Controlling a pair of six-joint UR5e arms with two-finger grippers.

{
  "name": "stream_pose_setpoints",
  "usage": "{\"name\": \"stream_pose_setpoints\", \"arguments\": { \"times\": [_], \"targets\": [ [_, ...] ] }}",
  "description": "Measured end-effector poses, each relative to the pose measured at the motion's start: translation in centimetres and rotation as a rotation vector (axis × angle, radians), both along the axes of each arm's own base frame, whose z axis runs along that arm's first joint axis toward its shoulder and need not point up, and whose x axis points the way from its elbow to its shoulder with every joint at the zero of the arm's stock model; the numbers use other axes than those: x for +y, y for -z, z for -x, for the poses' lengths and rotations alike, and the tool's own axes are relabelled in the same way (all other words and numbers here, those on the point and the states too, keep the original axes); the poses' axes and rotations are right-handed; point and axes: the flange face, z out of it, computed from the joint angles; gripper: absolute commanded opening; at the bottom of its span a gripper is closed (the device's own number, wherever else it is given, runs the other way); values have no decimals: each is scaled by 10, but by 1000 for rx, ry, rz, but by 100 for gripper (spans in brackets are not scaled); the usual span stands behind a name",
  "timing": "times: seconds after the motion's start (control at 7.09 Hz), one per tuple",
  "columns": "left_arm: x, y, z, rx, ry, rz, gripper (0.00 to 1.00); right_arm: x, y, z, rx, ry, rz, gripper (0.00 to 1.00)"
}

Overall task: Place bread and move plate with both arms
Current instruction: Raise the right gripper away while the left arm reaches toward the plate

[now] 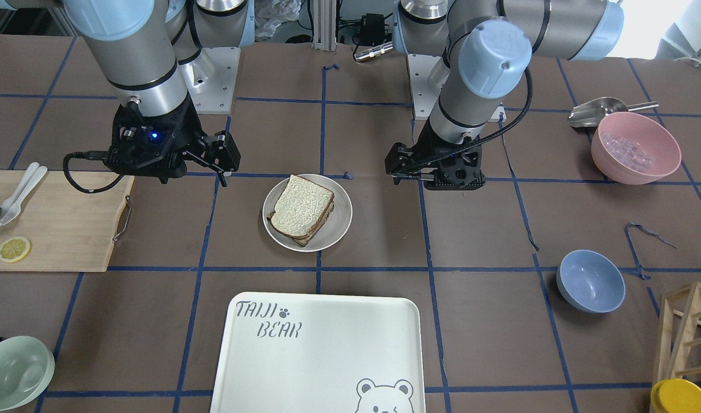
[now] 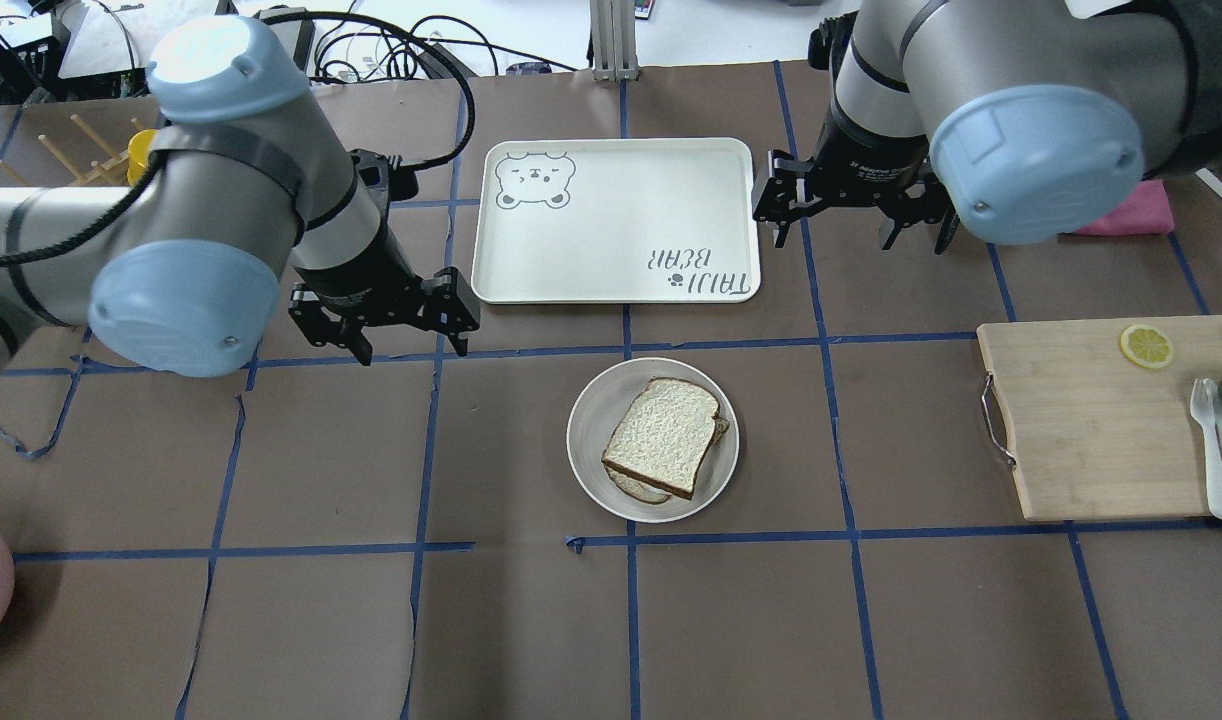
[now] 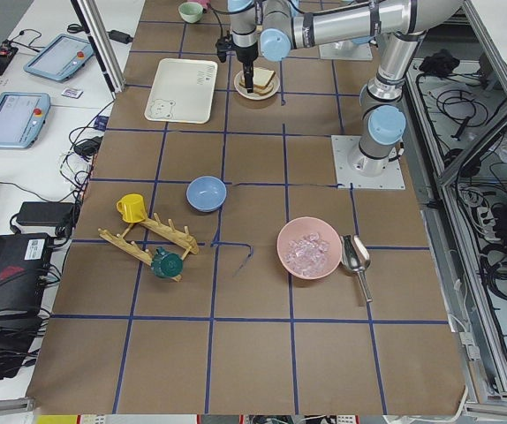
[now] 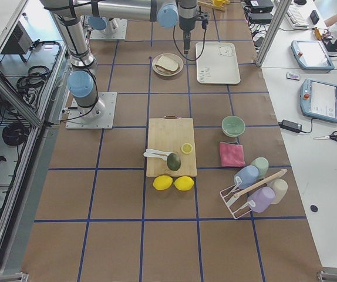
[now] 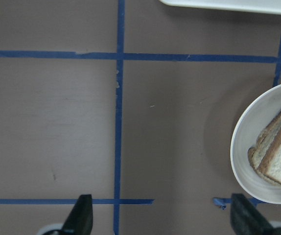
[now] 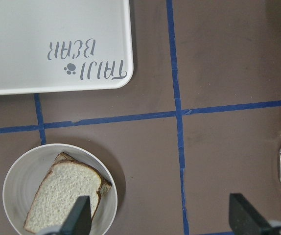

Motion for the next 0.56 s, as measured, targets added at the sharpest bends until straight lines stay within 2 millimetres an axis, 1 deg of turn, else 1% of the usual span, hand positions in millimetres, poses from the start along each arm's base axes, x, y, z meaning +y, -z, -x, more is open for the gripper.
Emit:
{"name": "stream_pose_setpoints", "arguments": {
  "times": [0.28, 0.42, 0.56],
  "targets": [
    [14, 54, 35, 38, -99, -33, 100, 11, -12, 0, -25, -102, -7, 100],
    [21, 78, 47, 44, -121, -48, 100, 11, -18, 6, -21, -107, 3, 100],
    [27, 100, 54, 47, -131, -60, 100, 7, -23, 22, -17, -83, 13, 100]
  ]
}}
